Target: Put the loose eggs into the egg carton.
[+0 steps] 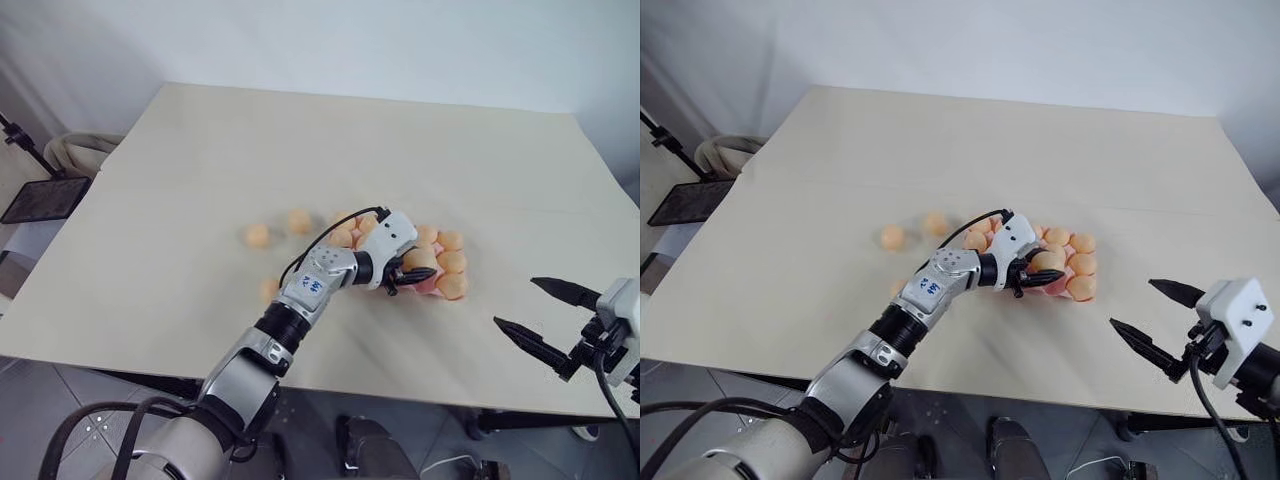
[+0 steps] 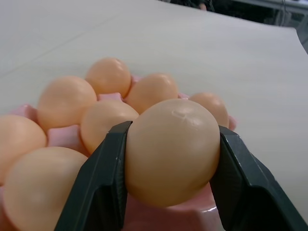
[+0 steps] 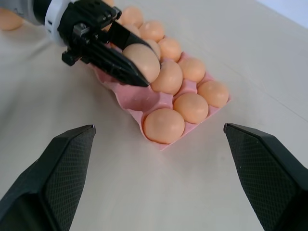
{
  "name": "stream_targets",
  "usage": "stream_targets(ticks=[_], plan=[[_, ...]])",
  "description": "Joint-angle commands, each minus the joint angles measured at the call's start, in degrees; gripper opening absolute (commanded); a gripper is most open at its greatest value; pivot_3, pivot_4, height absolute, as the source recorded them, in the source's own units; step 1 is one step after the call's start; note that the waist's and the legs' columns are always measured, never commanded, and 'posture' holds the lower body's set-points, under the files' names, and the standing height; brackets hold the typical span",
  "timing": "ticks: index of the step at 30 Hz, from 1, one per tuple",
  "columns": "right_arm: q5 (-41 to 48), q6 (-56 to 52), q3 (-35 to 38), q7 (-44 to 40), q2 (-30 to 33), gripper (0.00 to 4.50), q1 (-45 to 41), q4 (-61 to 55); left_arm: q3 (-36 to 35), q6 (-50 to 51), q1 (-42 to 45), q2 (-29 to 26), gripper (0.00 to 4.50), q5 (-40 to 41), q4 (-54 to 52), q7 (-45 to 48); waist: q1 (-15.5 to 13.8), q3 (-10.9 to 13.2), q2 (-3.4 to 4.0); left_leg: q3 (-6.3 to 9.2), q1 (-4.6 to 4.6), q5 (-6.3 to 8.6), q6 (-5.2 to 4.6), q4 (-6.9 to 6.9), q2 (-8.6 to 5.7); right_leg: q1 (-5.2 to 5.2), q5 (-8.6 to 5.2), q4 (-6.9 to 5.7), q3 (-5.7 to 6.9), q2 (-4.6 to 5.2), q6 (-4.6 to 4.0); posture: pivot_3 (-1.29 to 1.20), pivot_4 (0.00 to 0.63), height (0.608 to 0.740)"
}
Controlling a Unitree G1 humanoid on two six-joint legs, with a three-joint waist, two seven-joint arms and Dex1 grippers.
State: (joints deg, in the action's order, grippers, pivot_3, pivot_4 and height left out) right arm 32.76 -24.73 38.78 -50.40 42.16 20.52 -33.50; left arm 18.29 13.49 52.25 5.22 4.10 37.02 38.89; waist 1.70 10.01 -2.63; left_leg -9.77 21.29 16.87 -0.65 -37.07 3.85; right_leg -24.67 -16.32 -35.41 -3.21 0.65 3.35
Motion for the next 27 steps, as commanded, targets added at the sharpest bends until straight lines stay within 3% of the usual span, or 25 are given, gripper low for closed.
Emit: stream_targets(ticks=[1, 10, 11, 17, 27], plan=[[0.6, 2.3, 2.4, 0.8, -1.0, 4.50, 0.6, -2.2, 0.3, -1.6, 2.0, 1.7, 1.97, -0.5, -0.1, 1.6, 0.0, 0.0, 0.00, 0.00, 0.00, 0.01, 0.00, 0.00, 0.00, 0.01, 0.00, 0.00, 0.00, 0.00, 0.00, 0.00, 0.150, 0.740], [0.5, 5.2, 1.6, 1.8, -5.2, 4.50, 5.5, -2.8, 0.9, -2.1, 2.9, 2.6, 1.97, -2.1, 2.9, 2.7, -0.1, 0.0, 0.01, 0.02, 0.00, 0.03, -0.01, 0.00, 0.00, 0.01, -0.02, 0.00, 0.01, -0.02, 0.01, 0.00, 0.150, 0.740], [0.3, 5.7, 1.1, 1.9, -5.9, 4.50, 6.0, -2.8, 0.9, -2.2, 3.0, 2.6, 2.63, -2.2, 3.0, 2.7, -0.1, 0.0, 0.01, 0.02, -0.01, 0.04, -0.01, 0.00, 0.00, 0.01, -0.02, 0.00, 0.01, -0.01, 0.01, 0.00, 0.150, 0.740], [-0.9, 8.1, -1.6, 3.0, -9.2, 4.50, 7.9, -2.4, 0.4, -2.5, 3.2, 2.7, 4.45, -2.2, 3.0, 3.2, 0.1, 0.0, 0.03, 0.04, -0.06, 0.04, -0.03, -0.04, -0.02, 0.04, -0.02, -0.01, -0.02, -0.01, 0.00, 0.00, 0.150, 0.740], [-1.6, 11.8, -6.4, 1.3, -9.6, 4.50, 7.3, 0.5, -4.7, 0.3, 4.1, 0.7, 4.48, 2.2, -6.2, 4.2, 0.1, 0.0, 0.05, 0.10, -0.06, 0.03, -0.07, -0.03, -0.08, 0.01, -0.03, -0.02, -0.07, -0.03, -0.01, 0.00, 0.150, 0.740]])
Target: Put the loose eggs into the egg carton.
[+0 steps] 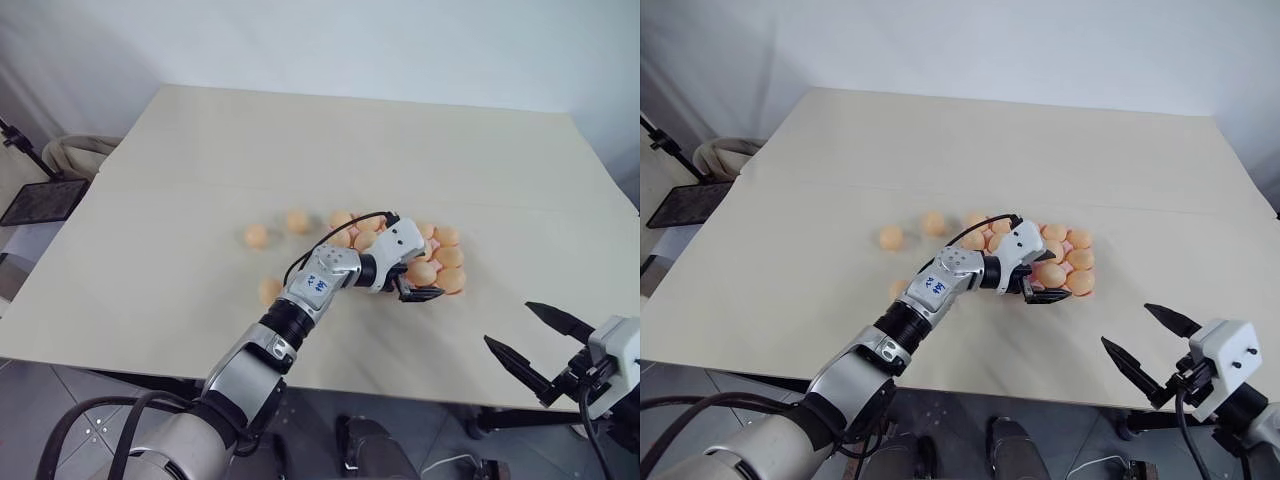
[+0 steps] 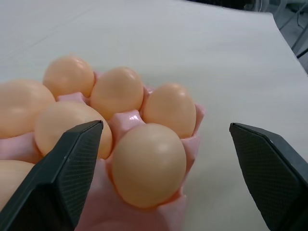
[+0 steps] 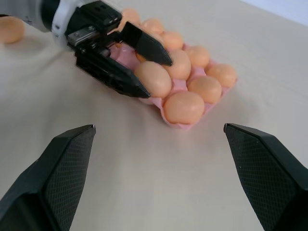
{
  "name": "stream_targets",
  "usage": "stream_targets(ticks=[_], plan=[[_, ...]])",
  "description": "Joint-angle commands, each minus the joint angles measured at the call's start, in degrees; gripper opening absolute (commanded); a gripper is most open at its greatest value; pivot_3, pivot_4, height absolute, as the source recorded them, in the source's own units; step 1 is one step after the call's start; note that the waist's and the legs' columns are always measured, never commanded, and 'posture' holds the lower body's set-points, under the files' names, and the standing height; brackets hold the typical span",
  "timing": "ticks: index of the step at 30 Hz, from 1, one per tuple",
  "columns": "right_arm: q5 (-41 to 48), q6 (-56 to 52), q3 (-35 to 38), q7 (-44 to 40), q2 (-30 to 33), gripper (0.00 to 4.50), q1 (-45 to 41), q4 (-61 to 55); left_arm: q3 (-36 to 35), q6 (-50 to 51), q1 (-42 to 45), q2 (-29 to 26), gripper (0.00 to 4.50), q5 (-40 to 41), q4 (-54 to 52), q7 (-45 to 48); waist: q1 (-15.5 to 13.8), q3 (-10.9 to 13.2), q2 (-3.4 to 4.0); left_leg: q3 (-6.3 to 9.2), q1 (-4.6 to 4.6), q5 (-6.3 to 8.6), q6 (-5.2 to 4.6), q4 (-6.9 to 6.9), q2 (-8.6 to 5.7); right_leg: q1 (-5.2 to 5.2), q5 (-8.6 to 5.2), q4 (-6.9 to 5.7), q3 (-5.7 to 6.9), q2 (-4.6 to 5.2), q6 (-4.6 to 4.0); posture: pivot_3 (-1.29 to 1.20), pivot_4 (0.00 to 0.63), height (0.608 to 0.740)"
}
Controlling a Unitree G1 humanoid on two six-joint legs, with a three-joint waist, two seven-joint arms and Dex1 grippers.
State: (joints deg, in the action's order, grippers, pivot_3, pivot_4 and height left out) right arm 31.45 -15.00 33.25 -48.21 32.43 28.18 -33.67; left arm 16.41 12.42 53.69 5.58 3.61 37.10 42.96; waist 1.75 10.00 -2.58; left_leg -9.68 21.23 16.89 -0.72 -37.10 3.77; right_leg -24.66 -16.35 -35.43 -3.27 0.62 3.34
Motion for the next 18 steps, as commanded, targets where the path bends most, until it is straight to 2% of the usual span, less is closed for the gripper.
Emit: stream_targets(ticks=[1, 7, 12, 18], plan=[[-0.4, 2.5, -1.5, -1.3, 0.4, 4.50, -0.6, 1.2, -3.8, 2.6, 2.7, -0.2, 4.48, 3.4, -8.2, 0.0, 0.0, 0.0, 0.00, 0.01, 0.00, 0.01, 0.00, 0.01, 0.00, 0.00, 0.00, -0.01, 0.01, 0.00, 0.00, 0.00, 0.150, 0.740], [-0.5, 4.9, -5.4, -4.7, 1.4, 4.50, -2.9, 4.8, -8.2, 12.2, -0.6, -5.8, 4.48, 7.0, -22.9, -0.6, 0.0, 0.0, 0.09, 0.05, -0.03, 0.07, 0.08, 0.02, 0.04, -0.01, -0.01, -0.13, 0.04, -0.04, -0.01, 0.00, 0.150, 0.740], [-0.1, 7.1, -7.5, -7.2, 1.8, 4.50, -6.1, 7.6, -10.3, 19.1, -6.9, -12.9, 4.48, 8.4, -35.3, -2.1, 0.0, 0.0, 0.19, 0.04, -0.09, 0.04, 0.15, -0.03, 0.07, -0.01, -0.02, -0.30, 0.04, -0.04, -0.01, 0.00, 0.150, 0.740], [0.2, 6.7, -8.8, -9.4, 3.9, 4.50, -10.1, 10.9, -15.4, 29.7, -14.6, -18.5, 4.48, 12.2, -50.4, -6.9, -0.1, 0.0, 0.23, 0.04, -0.15, -0.06, 0.21, -0.13, 0.06, 0.00, -0.02, -0.51, 0.03, 0.03, -0.02, 0.00, 0.150, 0.740]])
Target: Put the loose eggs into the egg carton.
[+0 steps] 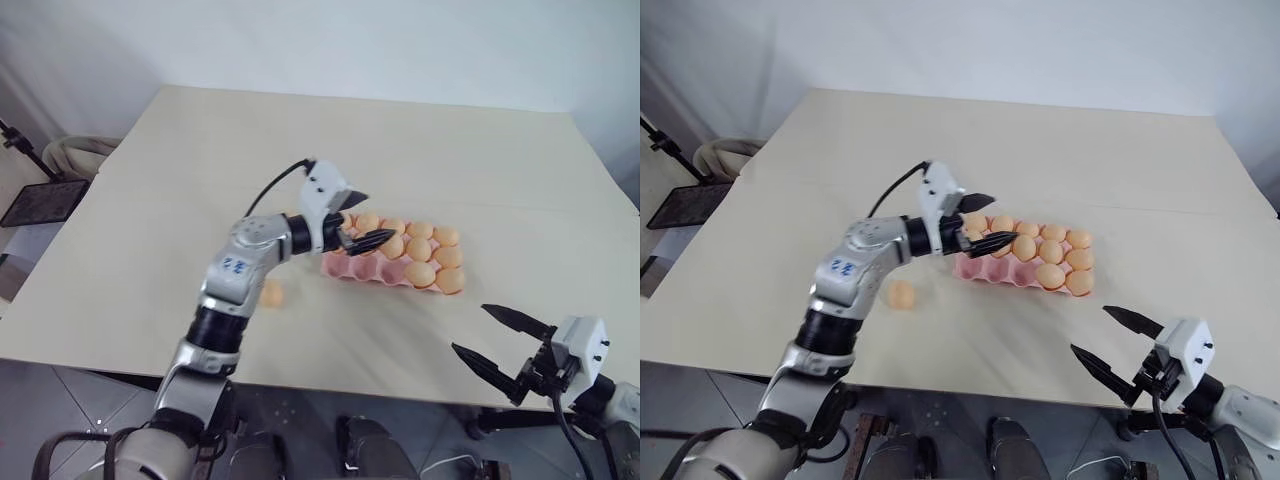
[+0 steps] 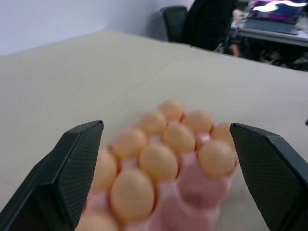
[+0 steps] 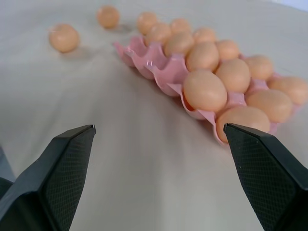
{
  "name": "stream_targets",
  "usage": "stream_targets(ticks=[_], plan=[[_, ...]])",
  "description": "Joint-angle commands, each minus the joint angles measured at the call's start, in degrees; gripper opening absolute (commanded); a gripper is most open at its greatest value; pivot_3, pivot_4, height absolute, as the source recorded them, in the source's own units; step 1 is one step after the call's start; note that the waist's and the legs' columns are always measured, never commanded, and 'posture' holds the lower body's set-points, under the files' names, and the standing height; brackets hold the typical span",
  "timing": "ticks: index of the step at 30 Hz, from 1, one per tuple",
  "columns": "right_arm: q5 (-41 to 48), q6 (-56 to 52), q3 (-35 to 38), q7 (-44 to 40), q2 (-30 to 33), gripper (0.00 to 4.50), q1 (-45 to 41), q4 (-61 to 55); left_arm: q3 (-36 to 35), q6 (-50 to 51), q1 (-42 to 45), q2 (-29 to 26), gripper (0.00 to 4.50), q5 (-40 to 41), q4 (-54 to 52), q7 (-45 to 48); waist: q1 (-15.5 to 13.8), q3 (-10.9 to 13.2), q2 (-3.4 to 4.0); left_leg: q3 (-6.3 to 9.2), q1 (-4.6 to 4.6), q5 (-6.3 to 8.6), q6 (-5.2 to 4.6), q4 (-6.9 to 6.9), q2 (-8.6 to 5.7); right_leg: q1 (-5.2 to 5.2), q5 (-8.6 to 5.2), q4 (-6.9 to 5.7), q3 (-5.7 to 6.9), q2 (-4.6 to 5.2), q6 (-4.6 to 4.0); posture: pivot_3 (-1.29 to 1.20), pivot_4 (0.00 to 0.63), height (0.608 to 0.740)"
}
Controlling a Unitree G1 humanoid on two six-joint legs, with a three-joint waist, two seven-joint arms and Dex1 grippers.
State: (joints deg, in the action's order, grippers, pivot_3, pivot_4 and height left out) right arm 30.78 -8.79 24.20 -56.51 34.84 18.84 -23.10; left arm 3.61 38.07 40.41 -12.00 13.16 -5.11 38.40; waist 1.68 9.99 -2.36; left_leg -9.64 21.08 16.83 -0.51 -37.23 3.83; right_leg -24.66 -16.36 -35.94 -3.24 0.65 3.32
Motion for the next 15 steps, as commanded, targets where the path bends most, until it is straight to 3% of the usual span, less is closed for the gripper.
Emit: stream_targets(ticks=[1, 9, 15], plan=[[1.1, 0.2, 0.2, -1.5, 2.0, 4.50, -1.1, 0.7, -3.9, 6.2, -2.9, -1.7, 4.48, 3.2, -10.9, -3.7, -0.1, 0.0, 0.01, 0.00, -0.02, 0.00, 0.00, 0.00, -0.01, 0.01, 0.00, -0.02, 0.00, 0.02, 0.00, 0.00, 0.150, 0.740], [2.8, -0.9, 0.5, -4.7, 5.3, 4.50, -2.8, 3.7, -11.8, 16.4, -17.8, -4.2, 4.48, 5.2, -26.2, -13.2, 0.0, 0.0, 0.03, 0.02, -0.06, -0.02, 0.04, 0.01, 0.00, 0.04, 0.00, -0.02, 0.01, 0.05, 0.00, 0.00, 0.150, 0.740], [3.5, -1.4, -0.6, -7.0, 6.9, 4.50, -6.3, 7.0, -11.0, 15.1, -27.5, -3.1, 4.48, 5.1, -30.6, -16.7, 0.0, 0.0, 0.02, 0.01, -0.12, 0.02, 0.12, -0.03, -0.03, 0.10, 0.01, 0.00, 0.00, 0.08, -0.02, 0.00, 0.150, 0.740]])
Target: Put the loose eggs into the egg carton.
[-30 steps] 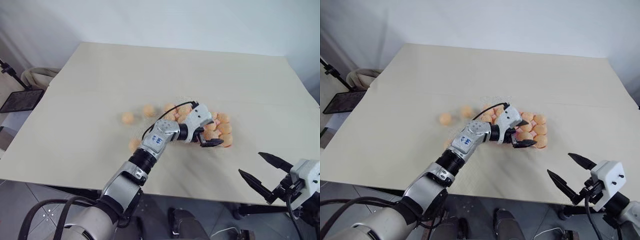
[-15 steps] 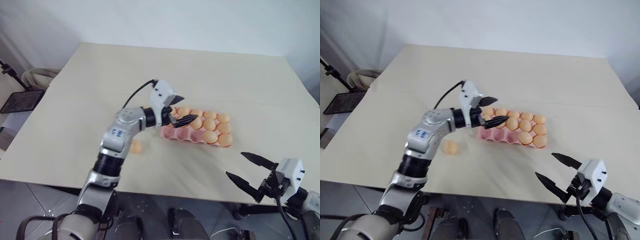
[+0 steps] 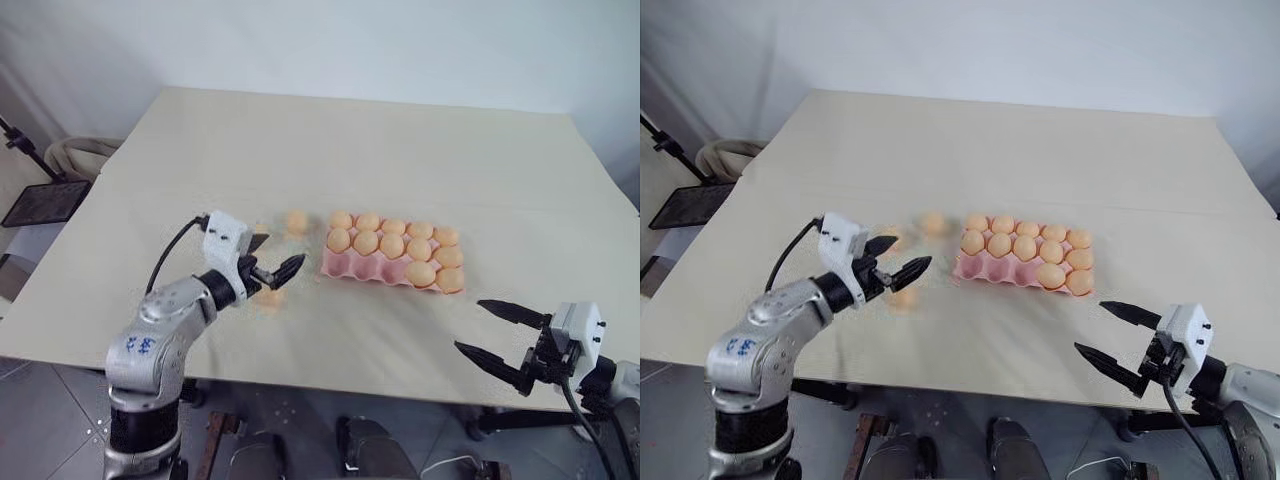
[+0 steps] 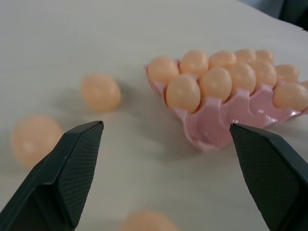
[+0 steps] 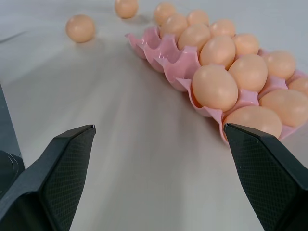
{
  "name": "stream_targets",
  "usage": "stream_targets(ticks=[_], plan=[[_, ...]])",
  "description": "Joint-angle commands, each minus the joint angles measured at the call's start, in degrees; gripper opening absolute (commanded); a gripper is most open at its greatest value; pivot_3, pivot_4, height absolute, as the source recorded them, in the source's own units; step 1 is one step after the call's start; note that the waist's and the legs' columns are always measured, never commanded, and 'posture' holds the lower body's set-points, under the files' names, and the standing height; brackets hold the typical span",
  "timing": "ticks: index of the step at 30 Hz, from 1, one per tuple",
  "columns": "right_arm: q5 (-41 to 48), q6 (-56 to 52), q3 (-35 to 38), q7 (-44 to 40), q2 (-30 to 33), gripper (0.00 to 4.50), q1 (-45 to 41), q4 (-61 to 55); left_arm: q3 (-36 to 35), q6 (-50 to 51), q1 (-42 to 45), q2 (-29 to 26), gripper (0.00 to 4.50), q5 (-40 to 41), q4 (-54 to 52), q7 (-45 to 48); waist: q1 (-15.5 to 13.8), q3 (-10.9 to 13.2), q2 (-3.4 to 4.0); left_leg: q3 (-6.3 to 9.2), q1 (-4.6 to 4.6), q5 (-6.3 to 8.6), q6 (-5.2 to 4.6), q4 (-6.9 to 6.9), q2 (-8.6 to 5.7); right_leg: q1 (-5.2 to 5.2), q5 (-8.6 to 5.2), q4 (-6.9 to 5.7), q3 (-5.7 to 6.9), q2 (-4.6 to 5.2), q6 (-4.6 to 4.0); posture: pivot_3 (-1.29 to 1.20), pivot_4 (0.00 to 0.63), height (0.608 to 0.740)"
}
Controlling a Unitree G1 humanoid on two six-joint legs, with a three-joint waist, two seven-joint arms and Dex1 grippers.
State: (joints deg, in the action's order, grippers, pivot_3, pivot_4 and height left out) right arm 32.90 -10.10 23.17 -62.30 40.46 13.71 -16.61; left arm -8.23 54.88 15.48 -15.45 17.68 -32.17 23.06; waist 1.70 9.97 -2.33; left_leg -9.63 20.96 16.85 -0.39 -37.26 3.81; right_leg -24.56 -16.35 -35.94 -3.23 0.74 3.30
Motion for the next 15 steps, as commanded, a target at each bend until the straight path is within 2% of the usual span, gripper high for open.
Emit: stream_targets(ticks=[1, 6, 15], plan=[[1.4, -0.3, 0.2, -1.4, 1.5, 4.50, -1.6, 0.8, 1.5, -2.2, -3.9, 0.5, 4.48, 0.3, -3.8, -1.8, 0.0, 0.0, 0.00, 0.01, 0.01, 0.01, 0.03, 0.00, 0.00, 0.00, 0.00, 0.03, 0.00, -0.01, -0.03, 0.00, 0.150, 0.740], [1.1, -1.6, -0.2, -1.8, 2.6, 4.50, -3.0, 1.5, 3.5, -3.5, -8.2, 1.7, 4.48, -0.5, -4.4, -4.8, 0.0, 0.0, 0.00, 0.03, 0.03, 0.01, 0.04, -0.01, -0.03, 0.01, -0.07, 0.08, -0.01, 0.04, -0.16, 0.00, 0.150, 0.740], [0.6, -1.5, -0.5, -2.2, 2.4, 4.50, -4.2, 2.6, 5.9, -6.8, -9.8, 2.7, 4.48, -1.7, -0.1, -8.1, 0.1, 0.0, -0.01, 0.04, 0.05, 0.00, 0.01, 0.00, -0.06, 0.01, -0.08, 0.10, -0.02, 0.07, -0.18, 0.00, 0.150, 0.740]])
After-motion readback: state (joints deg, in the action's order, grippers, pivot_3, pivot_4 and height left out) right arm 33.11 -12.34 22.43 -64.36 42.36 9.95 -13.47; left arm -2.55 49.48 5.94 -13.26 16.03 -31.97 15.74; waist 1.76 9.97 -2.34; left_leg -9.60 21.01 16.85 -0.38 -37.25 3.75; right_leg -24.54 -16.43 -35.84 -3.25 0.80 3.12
